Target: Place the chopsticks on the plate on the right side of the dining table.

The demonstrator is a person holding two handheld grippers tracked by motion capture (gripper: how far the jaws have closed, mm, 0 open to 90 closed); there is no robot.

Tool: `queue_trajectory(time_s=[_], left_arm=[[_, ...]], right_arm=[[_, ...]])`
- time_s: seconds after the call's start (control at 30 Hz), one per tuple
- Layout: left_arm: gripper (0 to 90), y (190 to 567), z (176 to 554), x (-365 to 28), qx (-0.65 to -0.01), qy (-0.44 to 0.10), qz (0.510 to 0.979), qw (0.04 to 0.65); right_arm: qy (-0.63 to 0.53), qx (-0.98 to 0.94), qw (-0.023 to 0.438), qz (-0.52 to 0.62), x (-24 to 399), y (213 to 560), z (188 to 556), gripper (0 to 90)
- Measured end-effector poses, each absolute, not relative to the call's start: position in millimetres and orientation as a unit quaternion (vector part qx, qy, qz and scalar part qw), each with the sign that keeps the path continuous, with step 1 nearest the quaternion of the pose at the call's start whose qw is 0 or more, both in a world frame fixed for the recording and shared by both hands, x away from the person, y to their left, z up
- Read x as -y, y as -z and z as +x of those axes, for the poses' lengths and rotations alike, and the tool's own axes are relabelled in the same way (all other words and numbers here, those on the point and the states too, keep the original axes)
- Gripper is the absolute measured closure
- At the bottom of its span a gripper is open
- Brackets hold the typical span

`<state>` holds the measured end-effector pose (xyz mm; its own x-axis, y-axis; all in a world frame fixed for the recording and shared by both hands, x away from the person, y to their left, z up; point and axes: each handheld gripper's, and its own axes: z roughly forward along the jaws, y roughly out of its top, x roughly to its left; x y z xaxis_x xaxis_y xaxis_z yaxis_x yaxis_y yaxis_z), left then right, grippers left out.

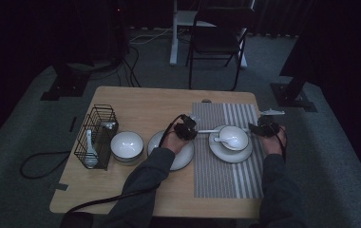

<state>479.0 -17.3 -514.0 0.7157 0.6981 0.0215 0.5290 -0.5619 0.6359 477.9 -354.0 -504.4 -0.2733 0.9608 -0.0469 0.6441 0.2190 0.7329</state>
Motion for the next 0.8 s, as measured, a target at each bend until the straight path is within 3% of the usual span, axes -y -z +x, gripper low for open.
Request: queue_trajectory(time_s=[0.8], left_arm=[[78.3, 515.7, 479.4, 11.6, -0.356, -0.139, 0.872, 0.306]], right_arm=[[-0.320, -0.731, 0.266, 0.541, 355.8, 498.3, 472.7, 50.0]])
